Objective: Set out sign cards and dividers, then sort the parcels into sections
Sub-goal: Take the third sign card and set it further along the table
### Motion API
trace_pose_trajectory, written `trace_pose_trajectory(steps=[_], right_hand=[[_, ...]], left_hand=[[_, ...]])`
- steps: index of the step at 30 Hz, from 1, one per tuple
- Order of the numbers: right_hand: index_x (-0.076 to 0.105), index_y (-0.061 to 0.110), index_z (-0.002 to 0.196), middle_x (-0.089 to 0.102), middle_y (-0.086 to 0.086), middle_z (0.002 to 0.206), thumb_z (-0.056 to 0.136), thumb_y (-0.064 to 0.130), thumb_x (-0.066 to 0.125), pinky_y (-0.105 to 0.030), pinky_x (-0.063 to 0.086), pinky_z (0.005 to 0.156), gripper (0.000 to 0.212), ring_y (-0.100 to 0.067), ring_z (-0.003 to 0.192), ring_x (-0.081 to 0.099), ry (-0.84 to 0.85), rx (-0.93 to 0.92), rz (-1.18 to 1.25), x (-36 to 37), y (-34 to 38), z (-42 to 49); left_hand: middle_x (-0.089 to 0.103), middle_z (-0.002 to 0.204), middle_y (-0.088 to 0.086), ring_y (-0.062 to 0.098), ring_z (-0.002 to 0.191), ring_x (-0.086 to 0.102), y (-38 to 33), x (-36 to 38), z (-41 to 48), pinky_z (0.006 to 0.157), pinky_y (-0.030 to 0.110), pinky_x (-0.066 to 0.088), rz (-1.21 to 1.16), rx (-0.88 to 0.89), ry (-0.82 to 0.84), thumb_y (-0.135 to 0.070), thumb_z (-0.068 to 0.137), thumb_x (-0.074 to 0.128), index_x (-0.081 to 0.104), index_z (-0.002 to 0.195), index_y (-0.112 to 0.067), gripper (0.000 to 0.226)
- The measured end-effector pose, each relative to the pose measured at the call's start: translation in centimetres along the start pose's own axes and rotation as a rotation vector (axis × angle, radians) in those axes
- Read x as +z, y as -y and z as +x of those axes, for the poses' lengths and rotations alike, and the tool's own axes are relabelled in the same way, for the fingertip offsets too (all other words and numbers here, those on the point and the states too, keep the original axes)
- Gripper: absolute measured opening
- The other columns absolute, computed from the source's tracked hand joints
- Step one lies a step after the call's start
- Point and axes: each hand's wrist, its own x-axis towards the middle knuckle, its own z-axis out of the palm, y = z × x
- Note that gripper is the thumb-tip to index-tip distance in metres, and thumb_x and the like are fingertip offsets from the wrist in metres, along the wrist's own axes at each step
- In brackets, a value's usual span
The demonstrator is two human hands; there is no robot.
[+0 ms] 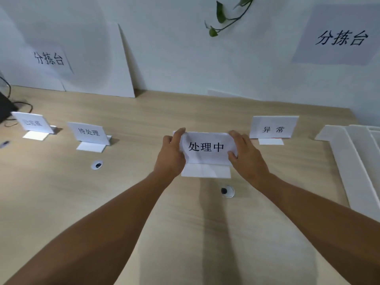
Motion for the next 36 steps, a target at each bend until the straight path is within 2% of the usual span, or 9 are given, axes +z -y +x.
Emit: trace_pose_trajectory(steps=[3, 9, 15, 20, 23, 26, 29, 32, 36], right_hand=[[0.036, 0.024, 0.147, 0.047, -0.006, 0.127, 0.094, 0.013, 0.059, -0.033, 0.043, 0.062, 0.058, -0.036, 0.078, 0.061, -0.005, 0.009, 0.002, 3.2, 3.1, 1.4], [0.042, 0.013, 0.147, 0.050, -0.015, 0.128, 0.092, 0.008, 0.059, -0.042, 0.052, 0.062, 0.057, -0.044, 0.079, 0.061, -0.010, 0.057, -0.049, 9.2, 7.0, 4.8], [0.039, 0.017, 0.149, 0.046, -0.009, 0.137, 0.093, 0.010, 0.058, -0.046, 0.052, 0.079, 0.059, -0.041, 0.096, 0.061, 0.005, 0.160, 0.004, 15.5, 6.8, 7.9], [0.044, 0.015, 0.147, 0.051, -0.010, 0.132, 0.091, 0.006, 0.060, -0.047, 0.053, 0.077, 0.058, -0.040, 0.093, 0.062, 0.018, 0.177, -0.008, 19.3, 5.2, 8.3], [0.045, 0.015, 0.147, 0.052, -0.010, 0.130, 0.092, 0.007, 0.060, -0.044, 0.052, 0.075, 0.058, -0.039, 0.090, 0.061, 0.010, 0.171, -0.032, 20.4, 4.6, 8.1], [0.040, 0.017, 0.152, 0.050, -0.009, 0.133, 0.092, 0.013, 0.063, -0.041, 0.052, 0.077, 0.064, -0.036, 0.094, 0.061, 0.049, 0.155, -0.002, 19.8, 4.4, 7.9], [0.033, 0.020, 0.157, 0.049, -0.007, 0.132, 0.088, 0.022, 0.070, -0.035, 0.049, 0.080, 0.078, -0.030, 0.098, 0.061, 0.028, 0.154, 0.065, 17.1, 4.0, 7.6], [0.027, 0.025, 0.158, 0.047, -0.004, 0.135, 0.091, 0.030, 0.068, -0.038, 0.050, 0.092, 0.079, -0.024, 0.114, 0.057, -0.003, 0.171, 0.144, 12.2, 2.1, 7.3], [0.038, 0.021, 0.153, 0.046, -0.004, 0.141, 0.093, 0.035, 0.069, -0.032, 0.041, 0.105, 0.069, -0.021, 0.127, 0.049, -0.050, 0.149, 0.071, 4.3, -3.7, 6.4]], left_hand=[[0.038, 0.130, 0.001, 0.024, 0.093, 0.053, 3.6, -3.0, 1.2, 0.076, 0.032, 0.044, 0.023, 0.025, 0.024, 0.003, 0.090, 0.041, 0.029, 0.156, -0.038, 0.079], [0.039, 0.140, 0.007, 0.023, 0.097, 0.050, 10.0, -5.6, 6.0, 0.080, 0.035, 0.047, 0.056, 0.049, 0.060, 0.008, 0.089, 0.037, 0.027, 0.157, -0.035, 0.082], [0.037, 0.142, 0.005, 0.024, 0.097, 0.051, 15.2, -4.4, 11.1, 0.081, 0.040, 0.051, 0.032, 0.019, 0.093, 0.010, 0.088, 0.035, 0.027, 0.156, -0.037, 0.084], [0.036, 0.141, 0.006, 0.023, 0.094, 0.050, 18.5, -1.6, 12.4, 0.075, 0.038, 0.049, 0.027, -0.008, 0.147, 0.011, 0.086, 0.039, 0.024, 0.157, -0.038, 0.088], [0.032, 0.148, 0.005, 0.022, 0.100, 0.049, 19.6, -0.6, 12.2, 0.074, 0.034, 0.043, 0.012, -0.017, 0.146, 0.011, 0.086, 0.043, 0.020, 0.158, -0.041, 0.093], [0.019, 0.161, 0.006, 0.030, 0.128, 0.049, 19.6, -0.5, 11.6, 0.079, 0.031, 0.042, 0.011, -0.001, 0.118, 0.009, 0.089, 0.051, 0.016, 0.159, -0.046, 0.095], [0.006, 0.168, 0.002, 0.028, 0.150, 0.030, 17.3, -1.1, 11.3, 0.088, 0.033, 0.044, 0.031, 0.009, 0.031, 0.002, 0.091, 0.060, 0.017, 0.158, -0.048, 0.094], [0.011, 0.168, 0.006, 0.026, 0.155, 0.016, 12.8, -1.1, 11.5, 0.115, 0.045, 0.038, 0.125, 0.124, -0.078, -0.012, 0.091, 0.069, 0.025, 0.160, -0.037, 0.086], [0.018, 0.167, 0.007, 0.025, 0.156, 0.013, 4.5, 2.2, 11.8, 0.123, 0.048, 0.025, 0.092, 0.226, -0.003, -0.033, 0.092, 0.071, 0.028, 0.160, -0.028, 0.080]])
